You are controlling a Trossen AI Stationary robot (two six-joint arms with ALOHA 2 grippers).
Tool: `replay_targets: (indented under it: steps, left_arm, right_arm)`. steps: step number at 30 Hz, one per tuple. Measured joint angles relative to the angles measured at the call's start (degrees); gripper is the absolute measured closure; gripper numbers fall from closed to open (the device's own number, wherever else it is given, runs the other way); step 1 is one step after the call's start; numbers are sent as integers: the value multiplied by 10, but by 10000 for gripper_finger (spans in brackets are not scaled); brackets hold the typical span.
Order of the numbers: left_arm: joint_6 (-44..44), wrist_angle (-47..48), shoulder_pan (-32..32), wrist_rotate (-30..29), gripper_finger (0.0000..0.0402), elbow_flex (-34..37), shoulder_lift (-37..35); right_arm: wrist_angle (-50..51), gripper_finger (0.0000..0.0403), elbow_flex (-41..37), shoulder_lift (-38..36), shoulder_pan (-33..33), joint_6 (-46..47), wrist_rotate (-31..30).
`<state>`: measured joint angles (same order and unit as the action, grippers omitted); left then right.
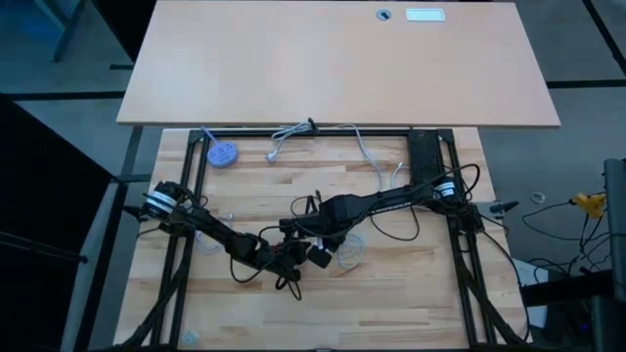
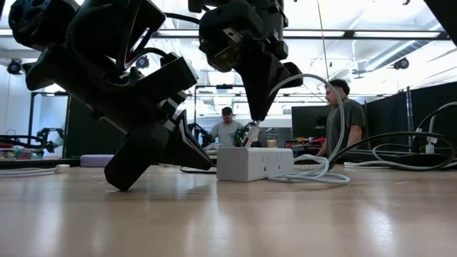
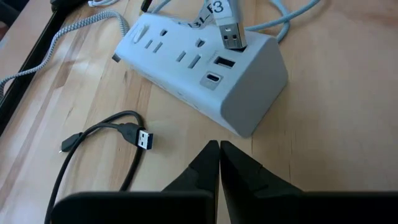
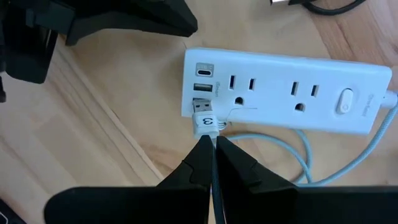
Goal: Insert USB
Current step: Insert the blue charger cable into the white outlet extension
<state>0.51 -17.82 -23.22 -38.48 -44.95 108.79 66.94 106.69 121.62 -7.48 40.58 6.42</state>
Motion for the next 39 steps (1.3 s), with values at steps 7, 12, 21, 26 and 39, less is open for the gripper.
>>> replay_targets:
  steps: [7, 12, 21, 26, 39]
  left_arm:
    - [31, -27, 0, 3, 402, 0, 1]
    - [62, -39, 2, 4, 402, -1, 2]
    - [70, -46, 3, 6, 402, -33, 38]
    - [66, -47, 3, 6, 402, -38, 41]
    - [60, -45, 3, 6, 402, -38, 42]
  right_arm:
    - [-5, 403, 0, 0, 0, 0, 5]
    - [-18, 403, 0, 0, 0, 0, 11]
    - [-20, 403, 1, 0, 0, -1, 12]
    - [-10, 403, 0, 2, 1, -2, 11]
    - [-16, 403, -35, 2, -10, -7, 22]
